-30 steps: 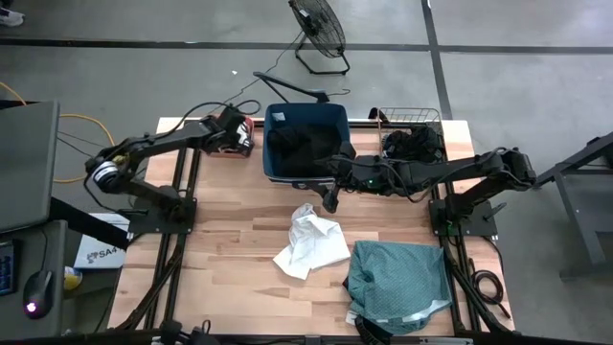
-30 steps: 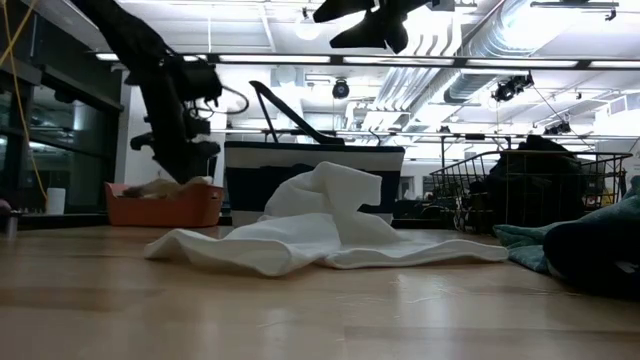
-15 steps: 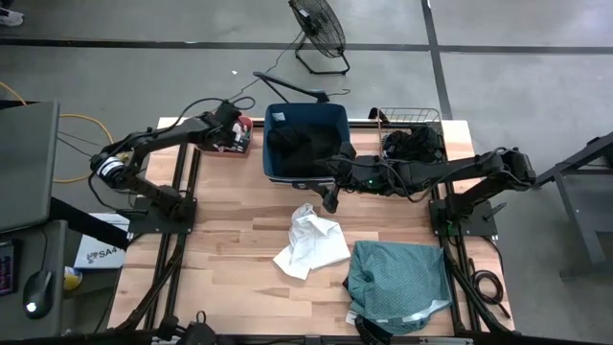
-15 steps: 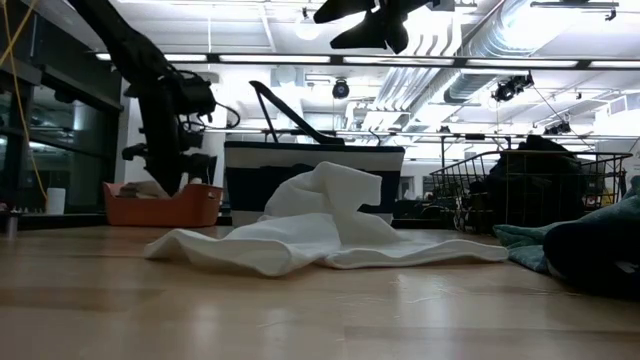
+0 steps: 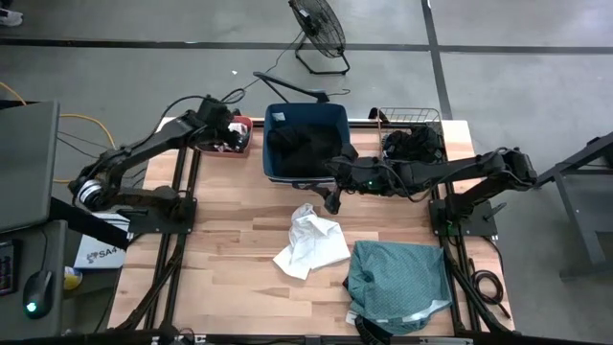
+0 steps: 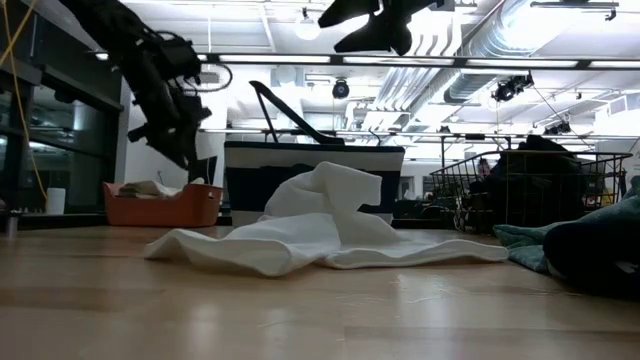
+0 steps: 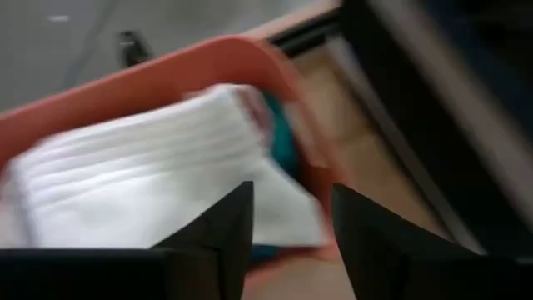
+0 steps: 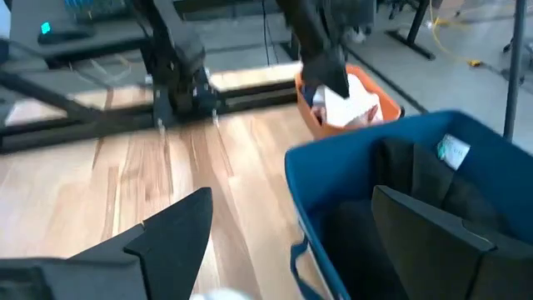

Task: Pick & Place Cloths
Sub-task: Put the white boxer into the wire basket

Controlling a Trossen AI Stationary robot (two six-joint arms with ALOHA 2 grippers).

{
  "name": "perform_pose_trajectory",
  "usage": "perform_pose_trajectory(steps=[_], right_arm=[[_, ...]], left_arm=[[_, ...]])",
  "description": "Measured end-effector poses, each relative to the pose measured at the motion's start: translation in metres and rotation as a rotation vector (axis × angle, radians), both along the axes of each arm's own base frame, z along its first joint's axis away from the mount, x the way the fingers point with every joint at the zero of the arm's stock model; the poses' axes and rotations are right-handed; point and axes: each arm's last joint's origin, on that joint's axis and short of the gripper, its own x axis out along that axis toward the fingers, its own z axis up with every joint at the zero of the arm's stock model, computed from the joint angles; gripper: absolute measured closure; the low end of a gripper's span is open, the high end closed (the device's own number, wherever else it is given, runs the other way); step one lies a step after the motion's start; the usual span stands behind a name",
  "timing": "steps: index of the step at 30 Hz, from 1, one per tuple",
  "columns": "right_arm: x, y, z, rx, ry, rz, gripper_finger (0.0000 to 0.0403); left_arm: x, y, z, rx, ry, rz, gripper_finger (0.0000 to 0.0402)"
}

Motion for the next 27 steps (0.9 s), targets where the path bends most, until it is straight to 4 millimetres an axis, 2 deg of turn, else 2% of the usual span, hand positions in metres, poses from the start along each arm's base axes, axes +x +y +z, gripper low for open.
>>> perform_pose_trajectory(steps=[4, 13, 18, 23, 27], right_arm=[[-0.006, 0.008, -0.003, 0.020, 0.062, 0.016, 0.0082], [-0.020, 0.037, -0.022, 0.072, 0.275, 0.071, 0.0082], [-0.023, 0.056, -0.030, 0.067, 0.334, 0.126, 0.0082], [-0.012, 0.070, -0.059, 0.051, 0.375, 0.197, 0.0082], [0.003, 0.074, -0.084, 0.042, 0.393, 0.213, 0.0082]], left_arm=[[0.002, -0.015, 0.012, -0.007, -0.083, -0.090, 0.0224], [0.022, -0.061, 0.031, 0.074, -0.127, -0.258, 0.0223], [0.031, -0.079, 0.035, 0.110, -0.127, -0.310, 0.0223], [0.038, -0.091, 0.036, 0.119, -0.135, -0.341, 0.0223], [0.041, -0.097, 0.036, 0.131, -0.128, -0.351, 0.0223]])
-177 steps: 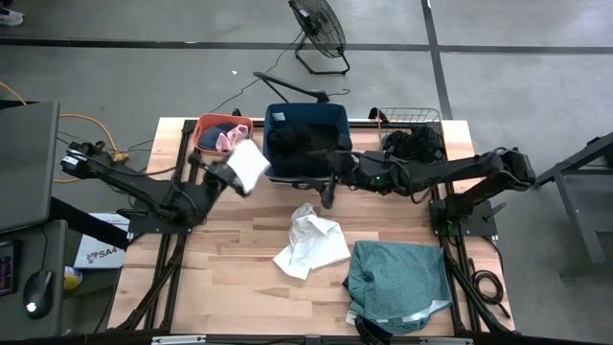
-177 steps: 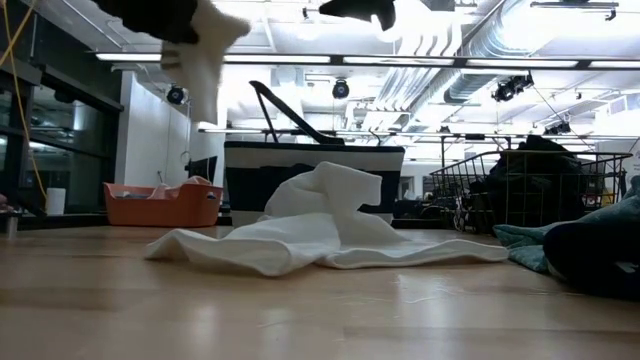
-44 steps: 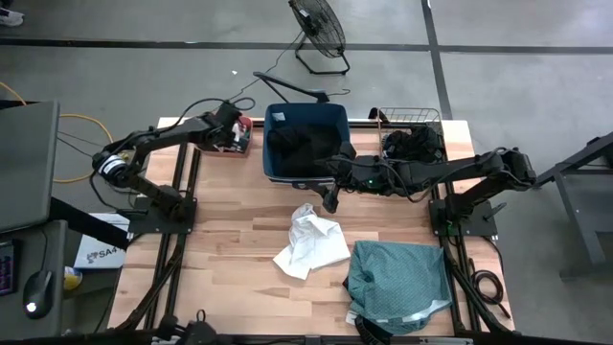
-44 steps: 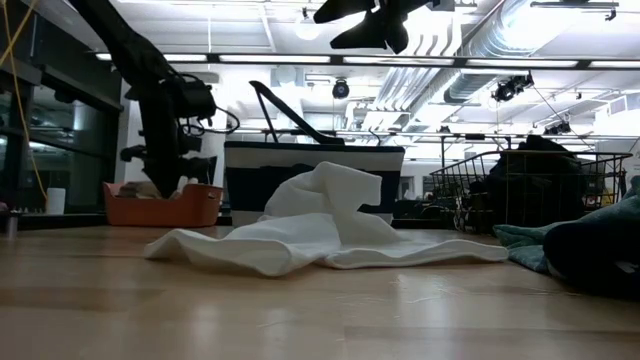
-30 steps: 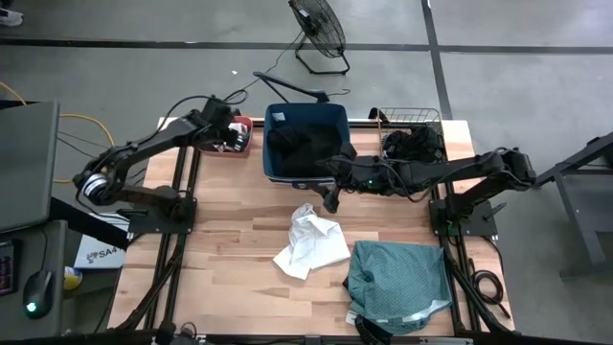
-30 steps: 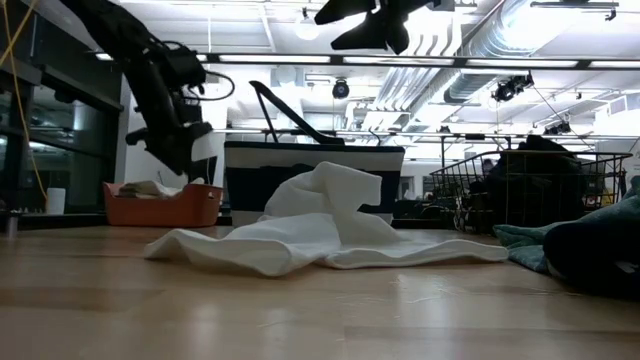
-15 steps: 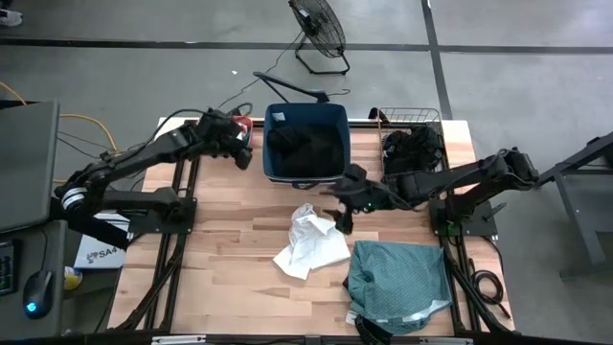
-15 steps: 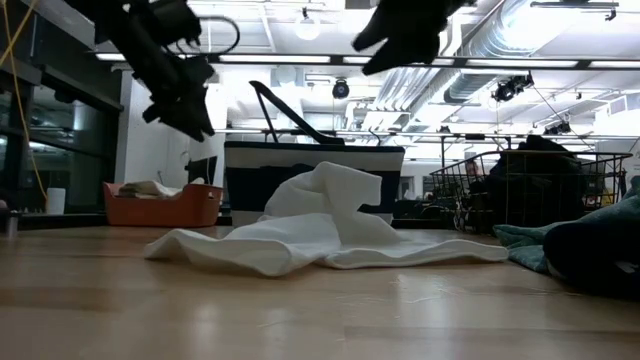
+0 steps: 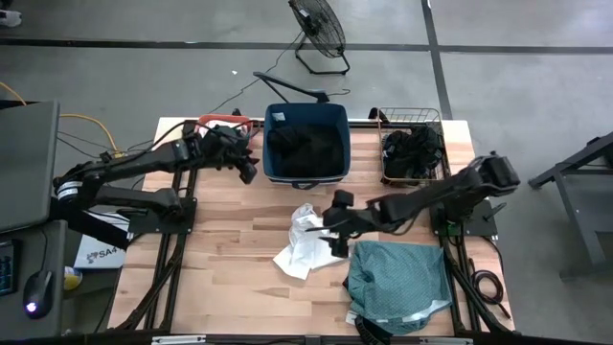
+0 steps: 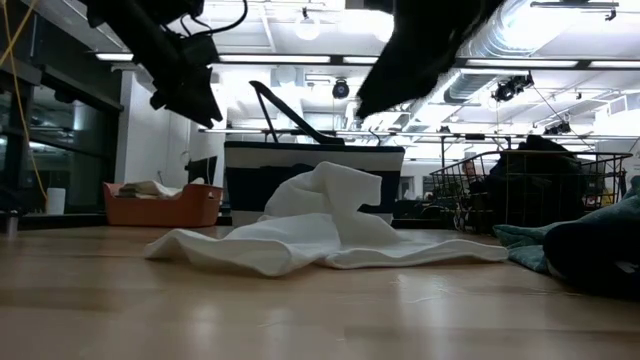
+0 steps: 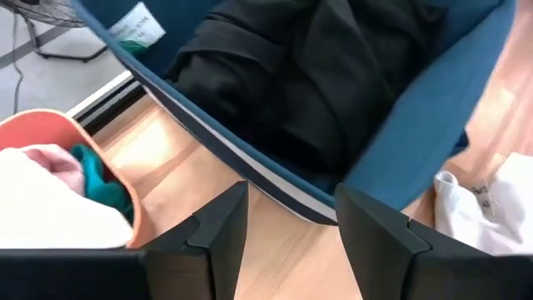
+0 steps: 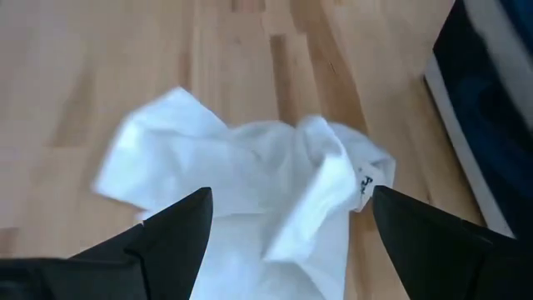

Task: Pick & Place Cloths
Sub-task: Put the white boxer into the wire basket

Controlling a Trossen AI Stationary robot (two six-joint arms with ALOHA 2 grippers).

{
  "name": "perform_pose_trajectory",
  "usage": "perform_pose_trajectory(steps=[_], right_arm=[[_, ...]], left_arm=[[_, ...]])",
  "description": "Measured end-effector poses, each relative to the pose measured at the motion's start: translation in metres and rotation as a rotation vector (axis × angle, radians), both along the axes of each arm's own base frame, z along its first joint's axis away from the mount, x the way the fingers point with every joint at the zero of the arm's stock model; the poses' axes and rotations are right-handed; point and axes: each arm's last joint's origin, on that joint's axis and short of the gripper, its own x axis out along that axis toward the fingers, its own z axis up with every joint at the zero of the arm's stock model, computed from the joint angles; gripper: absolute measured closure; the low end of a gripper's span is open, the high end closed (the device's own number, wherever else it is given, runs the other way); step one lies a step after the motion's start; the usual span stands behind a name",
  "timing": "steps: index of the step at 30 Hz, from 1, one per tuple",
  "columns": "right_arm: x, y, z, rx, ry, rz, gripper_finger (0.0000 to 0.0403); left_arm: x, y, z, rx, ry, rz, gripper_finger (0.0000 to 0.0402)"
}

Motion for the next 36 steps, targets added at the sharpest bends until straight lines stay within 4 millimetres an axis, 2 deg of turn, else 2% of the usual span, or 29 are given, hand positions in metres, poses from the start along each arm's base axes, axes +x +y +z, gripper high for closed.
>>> perform_pose_trajectory(steps=[7, 12, 22, 26, 36], right_arm=[[0.024, -0.006, -0.035, -0.025, 0.000, -0.057, 0.0082], [0.031, -0.012, -0.055, 0.003, 0.044, -0.115, 0.0082], [0.033, -0.020, -0.061, 0.044, 0.063, -0.166, 0.0091], [0.032, -0.022, -0.062, 0.061, 0.078, -0.153, 0.0135], [0.031, -0.021, -0.063, 0.102, 0.103, -0.109, 0.0279]], left_arm=[[0.000, 0.000, 0.000, 0.002, -0.002, 0.000, 0.0223], [0.000, 0.000, 0.000, 0.001, -0.002, -0.001, 0.0223], [0.000, 0.000, 0.000, 0.001, -0.002, -0.001, 0.0223], [0.000, 0.000, 0.000, 0.001, -0.002, -0.001, 0.0223], [0.000, -0.001, -0.001, -0.004, 0.010, -0.001, 0.0223]])
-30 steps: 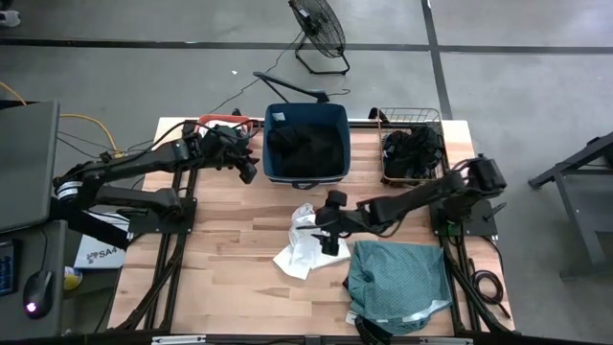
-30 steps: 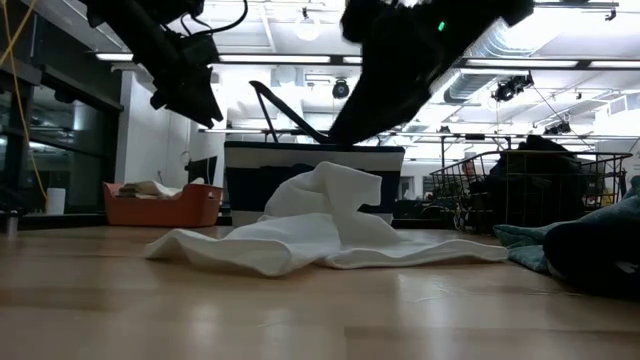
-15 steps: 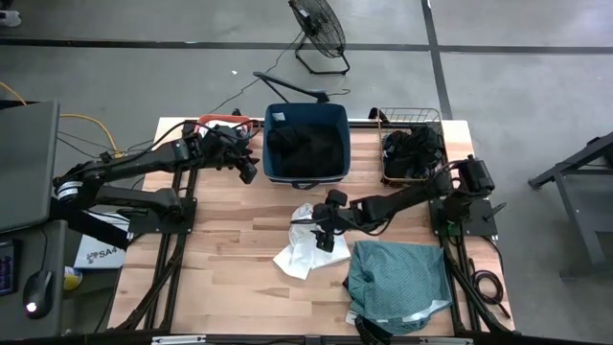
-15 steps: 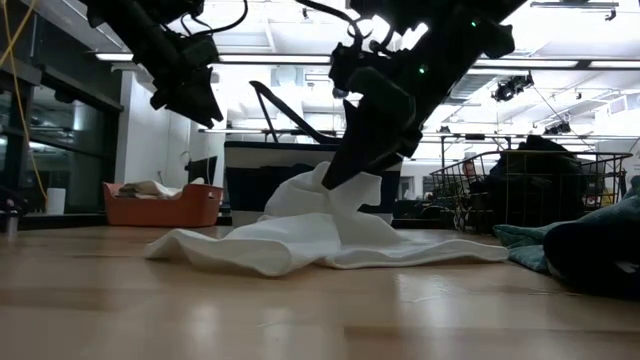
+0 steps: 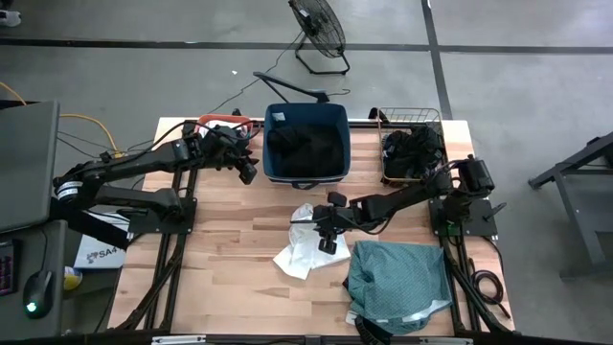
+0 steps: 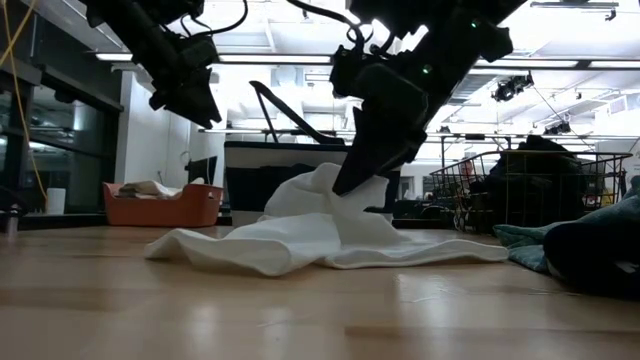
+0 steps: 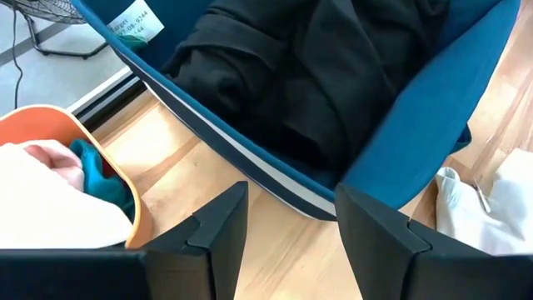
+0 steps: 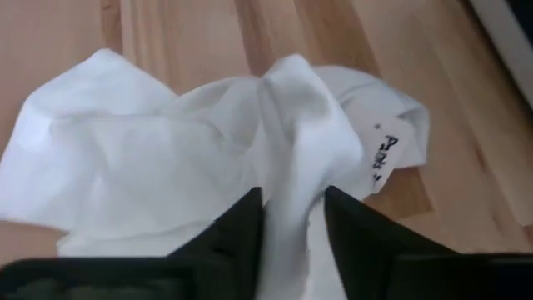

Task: Pick & Place Cloths
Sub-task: Put the white boxer into the wire basket

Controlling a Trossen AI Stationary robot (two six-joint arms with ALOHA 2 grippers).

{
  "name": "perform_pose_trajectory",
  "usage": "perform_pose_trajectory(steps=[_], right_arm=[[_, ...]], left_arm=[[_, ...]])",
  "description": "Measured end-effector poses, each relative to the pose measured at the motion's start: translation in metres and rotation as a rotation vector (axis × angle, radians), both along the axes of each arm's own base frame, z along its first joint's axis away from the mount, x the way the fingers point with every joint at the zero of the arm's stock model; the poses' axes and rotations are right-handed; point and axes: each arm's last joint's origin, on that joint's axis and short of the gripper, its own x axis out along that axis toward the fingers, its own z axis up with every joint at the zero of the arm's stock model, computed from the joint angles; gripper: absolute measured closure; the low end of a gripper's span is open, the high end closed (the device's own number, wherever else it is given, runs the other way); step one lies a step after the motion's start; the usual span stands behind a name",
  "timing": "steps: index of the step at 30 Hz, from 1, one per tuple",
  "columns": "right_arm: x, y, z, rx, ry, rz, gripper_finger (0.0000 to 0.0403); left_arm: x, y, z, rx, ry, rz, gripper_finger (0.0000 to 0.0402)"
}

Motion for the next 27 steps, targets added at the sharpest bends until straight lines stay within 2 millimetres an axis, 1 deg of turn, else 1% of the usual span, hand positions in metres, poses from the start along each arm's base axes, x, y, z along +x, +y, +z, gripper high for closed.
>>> perform_pose_trajectory(steps=[3, 6, 7, 10, 12, 16, 20, 27], right_arm=[[-0.001, 0.001, -0.001, 0.007, 0.019, 0.020, 0.0327], [-0.002, 0.001, -0.002, 0.027, 0.031, 0.050, 0.0383], [-0.002, 0.002, -0.001, 0.026, 0.031, 0.056, 0.0390], [-0.004, 0.004, 0.004, 0.009, 0.017, 0.055, 0.0395], [-0.008, 0.006, 0.012, -0.018, 0.006, 0.051, 0.0395], [-0.021, 0.008, 0.039, -0.071, -0.030, 0.024, 0.0396], [-0.040, 0.008, 0.072, -0.124, -0.091, -0.018, 0.0397], [-0.078, -0.003, 0.128, -0.187, -0.232, -0.122, 0.0397]], left_arm=[[0.000, 0.000, 0.000, 0.000, 0.001, 0.000, 0.0223], [0.000, 0.000, 0.000, -0.001, 0.002, 0.000, 0.0223], [0.000, 0.000, 0.000, -0.001, 0.002, 0.000, 0.0223], [0.000, 0.000, 0.000, -0.001, 0.002, 0.000, 0.0223], [0.000, 0.000, 0.000, -0.002, 0.004, -0.001, 0.0223], [0.000, 0.000, 0.000, -0.004, 0.005, -0.001, 0.0223], [0.000, 0.000, 0.000, -0.004, 0.005, -0.001, 0.0223], [0.000, 0.000, 0.000, -0.004, 0.005, -0.001, 0.0223]])
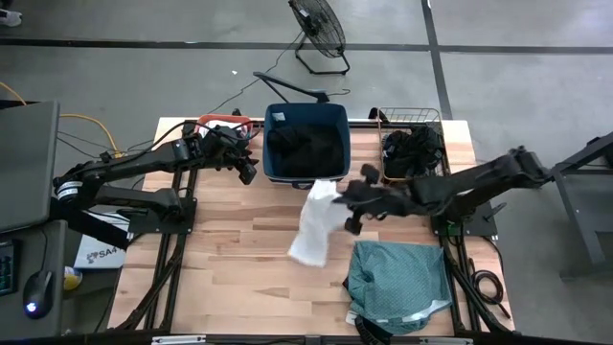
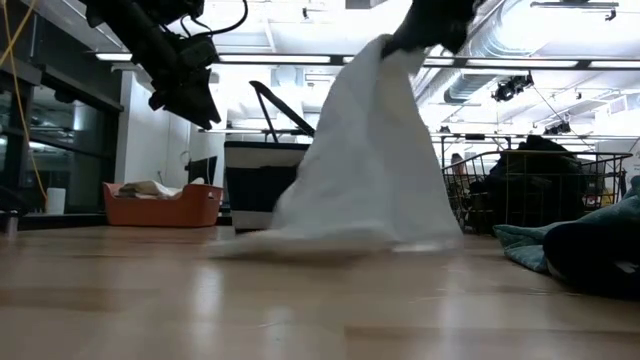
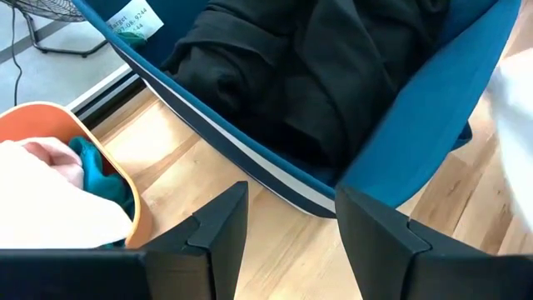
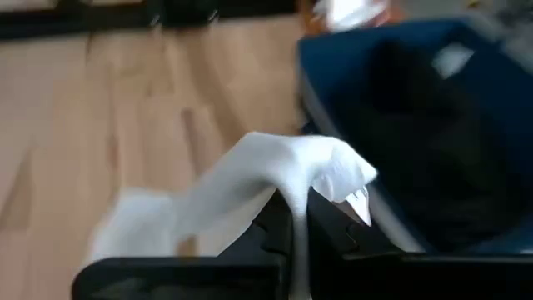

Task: Pick & Place Cloths
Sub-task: Put the white boxer into the wire basket

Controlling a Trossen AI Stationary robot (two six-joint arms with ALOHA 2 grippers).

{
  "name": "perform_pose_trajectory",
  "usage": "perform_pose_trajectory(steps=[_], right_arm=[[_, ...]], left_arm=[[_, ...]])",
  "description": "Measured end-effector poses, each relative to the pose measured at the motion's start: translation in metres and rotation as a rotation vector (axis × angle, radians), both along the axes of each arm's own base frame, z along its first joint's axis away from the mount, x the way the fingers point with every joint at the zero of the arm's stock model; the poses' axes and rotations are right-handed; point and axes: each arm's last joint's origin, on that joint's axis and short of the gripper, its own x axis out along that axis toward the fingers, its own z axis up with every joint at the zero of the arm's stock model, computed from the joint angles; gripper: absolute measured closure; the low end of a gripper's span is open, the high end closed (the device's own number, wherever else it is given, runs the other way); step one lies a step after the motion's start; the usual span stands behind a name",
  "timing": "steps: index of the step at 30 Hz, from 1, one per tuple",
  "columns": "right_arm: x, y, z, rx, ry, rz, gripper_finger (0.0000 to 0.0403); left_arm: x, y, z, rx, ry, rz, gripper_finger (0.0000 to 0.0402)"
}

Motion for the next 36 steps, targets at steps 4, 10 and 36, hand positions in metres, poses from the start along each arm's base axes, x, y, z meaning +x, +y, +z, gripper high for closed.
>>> perform_pose_trajectory(steps=[4, 10, 36], right_arm=[[-0.021, -0.007, 0.027, -0.029, -0.104, -0.061, 0.0398], [-0.050, -0.017, 0.058, -0.084, -0.247, -0.178, 0.0398], [-0.117, -0.043, 0.100, -0.646, -0.177, -0.843, 0.0399]], left_arm=[[0.000, 0.000, 0.000, 0.000, 0.000, 0.000, 0.0223], [0.000, 0.000, 0.000, -0.003, -0.002, 0.006, 0.0223], [0.001, 0.000, -0.017, -0.014, -0.021, 0.014, 0.0223]])
